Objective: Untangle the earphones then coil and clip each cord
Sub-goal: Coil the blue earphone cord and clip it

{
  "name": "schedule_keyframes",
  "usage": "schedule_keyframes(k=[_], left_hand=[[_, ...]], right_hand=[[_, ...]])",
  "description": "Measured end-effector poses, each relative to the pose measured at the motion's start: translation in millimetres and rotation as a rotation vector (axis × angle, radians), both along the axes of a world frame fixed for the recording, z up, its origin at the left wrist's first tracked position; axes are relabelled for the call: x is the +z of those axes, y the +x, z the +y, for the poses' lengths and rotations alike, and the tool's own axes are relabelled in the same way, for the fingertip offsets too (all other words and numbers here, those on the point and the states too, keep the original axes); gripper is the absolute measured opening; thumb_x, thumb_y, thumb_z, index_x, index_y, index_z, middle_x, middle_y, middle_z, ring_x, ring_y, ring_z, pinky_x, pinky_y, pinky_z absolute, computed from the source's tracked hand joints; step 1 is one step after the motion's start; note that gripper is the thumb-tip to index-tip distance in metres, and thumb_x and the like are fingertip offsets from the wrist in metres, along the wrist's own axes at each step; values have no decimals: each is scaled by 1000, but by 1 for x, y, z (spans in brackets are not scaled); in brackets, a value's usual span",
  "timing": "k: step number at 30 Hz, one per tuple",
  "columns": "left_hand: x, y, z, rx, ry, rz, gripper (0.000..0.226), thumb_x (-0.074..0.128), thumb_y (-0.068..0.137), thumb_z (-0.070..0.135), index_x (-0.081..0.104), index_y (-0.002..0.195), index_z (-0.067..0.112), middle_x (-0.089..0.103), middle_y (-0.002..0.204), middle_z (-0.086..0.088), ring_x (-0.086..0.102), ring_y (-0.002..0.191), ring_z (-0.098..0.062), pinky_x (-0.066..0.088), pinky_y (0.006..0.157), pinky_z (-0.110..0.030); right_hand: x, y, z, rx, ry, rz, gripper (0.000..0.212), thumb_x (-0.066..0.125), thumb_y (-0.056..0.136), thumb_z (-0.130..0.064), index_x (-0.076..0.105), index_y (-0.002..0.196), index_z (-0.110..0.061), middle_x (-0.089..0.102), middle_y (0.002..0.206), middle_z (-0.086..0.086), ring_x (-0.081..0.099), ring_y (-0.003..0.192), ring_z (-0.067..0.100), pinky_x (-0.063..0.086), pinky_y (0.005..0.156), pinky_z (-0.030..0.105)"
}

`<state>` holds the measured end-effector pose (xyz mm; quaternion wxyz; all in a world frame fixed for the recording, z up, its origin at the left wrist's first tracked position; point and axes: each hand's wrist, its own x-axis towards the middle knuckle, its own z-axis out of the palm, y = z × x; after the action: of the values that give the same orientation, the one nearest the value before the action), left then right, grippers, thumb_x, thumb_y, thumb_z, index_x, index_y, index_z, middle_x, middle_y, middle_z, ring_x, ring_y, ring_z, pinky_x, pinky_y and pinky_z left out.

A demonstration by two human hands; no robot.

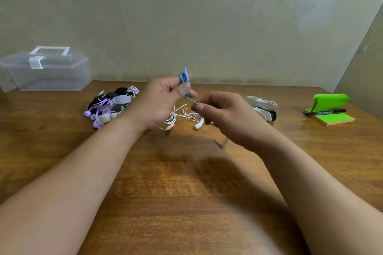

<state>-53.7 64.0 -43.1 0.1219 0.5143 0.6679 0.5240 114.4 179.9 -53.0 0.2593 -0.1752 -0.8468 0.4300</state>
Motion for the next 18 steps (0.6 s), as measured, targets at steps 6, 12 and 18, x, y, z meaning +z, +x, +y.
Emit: schedule_keyframes(k=[6,12,18], left_hand=[[-2,8,-7,-146,-352,338,22,58,105,36,76,104,24,71,80,25,59,75,14,42,71,-16],[8,19,-17,-557,-354,44,34,55,105,32,75,95,7,35,60,-8,25,50,-17,18,48,-28],[2,10,-11,-582,39,-463,36,54,100,32,71,129,21,71,99,-2,33,40,-5,15,52,-31]], right_hand=[[12,8,9,-146,133,121,10,66,96,-14,73,95,-21,75,85,2,59,62,8,43,55,23],[13,15,14,142,-276,172,5,65,101,-8,68,101,-4,68,84,6,63,65,11,49,59,22],[-2,1,7,293,-582,251,11,61,102,-16,68,101,-7,65,78,3,51,66,16,50,63,27]])
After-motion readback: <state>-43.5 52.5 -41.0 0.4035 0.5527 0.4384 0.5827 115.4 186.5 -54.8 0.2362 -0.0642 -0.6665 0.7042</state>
